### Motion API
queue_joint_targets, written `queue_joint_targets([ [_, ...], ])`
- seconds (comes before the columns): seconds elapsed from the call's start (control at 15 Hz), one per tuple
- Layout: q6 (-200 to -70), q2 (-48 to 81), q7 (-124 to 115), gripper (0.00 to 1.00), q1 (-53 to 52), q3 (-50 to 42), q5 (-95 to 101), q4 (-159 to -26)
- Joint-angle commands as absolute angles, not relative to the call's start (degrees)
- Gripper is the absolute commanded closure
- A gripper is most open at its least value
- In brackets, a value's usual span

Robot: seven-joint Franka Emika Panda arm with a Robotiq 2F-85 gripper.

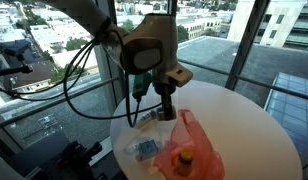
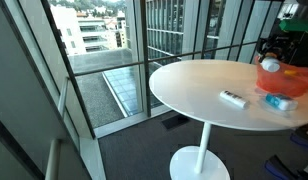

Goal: Put the white bottle into the carrier bag

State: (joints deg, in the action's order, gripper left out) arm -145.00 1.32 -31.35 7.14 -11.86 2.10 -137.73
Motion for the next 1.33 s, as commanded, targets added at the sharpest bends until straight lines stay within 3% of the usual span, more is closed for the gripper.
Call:
queue_joint_targets([
  [0.0,-144.2,-2.2,-35.5,0.64,9.7,-12.8,3.8,-140.0],
  [1.27,-147.7,3.3,-33.4,0.64,16.5,-17.9,1.8,-140.0],
])
